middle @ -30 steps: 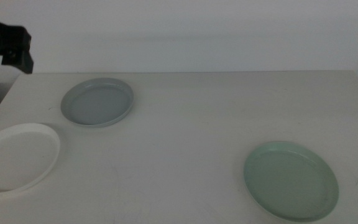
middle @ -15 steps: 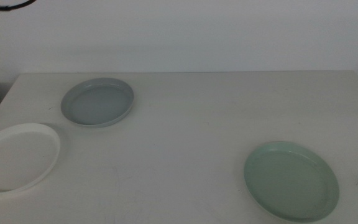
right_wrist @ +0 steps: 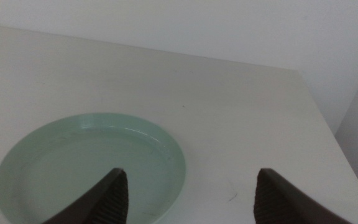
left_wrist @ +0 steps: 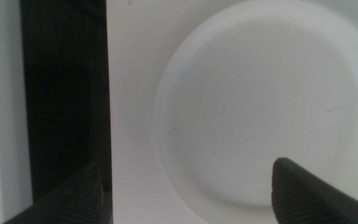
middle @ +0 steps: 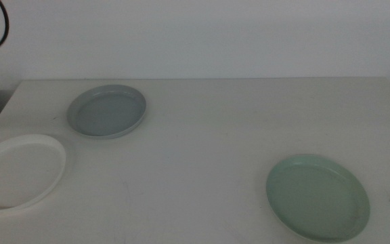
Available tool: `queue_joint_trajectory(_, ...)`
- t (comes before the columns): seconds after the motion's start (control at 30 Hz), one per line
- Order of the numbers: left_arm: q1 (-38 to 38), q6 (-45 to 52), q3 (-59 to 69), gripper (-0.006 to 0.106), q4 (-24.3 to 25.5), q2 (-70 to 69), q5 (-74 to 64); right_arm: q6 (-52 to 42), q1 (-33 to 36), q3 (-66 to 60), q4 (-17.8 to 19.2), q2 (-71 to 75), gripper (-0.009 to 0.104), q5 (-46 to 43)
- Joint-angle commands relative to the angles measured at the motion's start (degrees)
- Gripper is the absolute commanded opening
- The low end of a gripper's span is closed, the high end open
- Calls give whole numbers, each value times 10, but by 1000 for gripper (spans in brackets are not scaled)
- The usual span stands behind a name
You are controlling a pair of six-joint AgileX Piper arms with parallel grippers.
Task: Stack the three bowls on top of each other.
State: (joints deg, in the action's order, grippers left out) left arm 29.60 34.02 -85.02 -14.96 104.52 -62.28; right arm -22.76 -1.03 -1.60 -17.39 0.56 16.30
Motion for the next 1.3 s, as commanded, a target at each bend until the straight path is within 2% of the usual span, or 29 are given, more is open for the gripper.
queue_joint_trajectory(0.0, 4, 16, -19, 105, -24, 0, 10, -5, -5, 4, 1, 16, 52, -39)
queue_joint_trajectory(0.57, 4, 32, -19, 105, -37, 126, 25, -5, -5, 4, 1, 16, 52, -39)
queue_joint_trajectory(0.67, 4, 31, -19, 101, -38, 136, 23, -5, -5, 4, 1, 16, 52, -39)
queue_joint_trajectory(0.73, 4, 31, -19, 93, -38, 138, 23, -5, -5, 4, 1, 16, 52, -39)
queue_joint_trajectory(0.97, 4, 31, -19, 44, -36, 139, 23, -5, -5, 4, 1, 16, 52, -39)
queue_joint_trajectory(1.13, 3, 14, -19, 19, -36, 139, 18, -5, -5, 4, 1, 16, 52, -39)
queue_joint_trajectory(1.27, 3, 3, -19, 6, -31, 139, 9, -5, -5, 4, 1, 16, 52, -39)
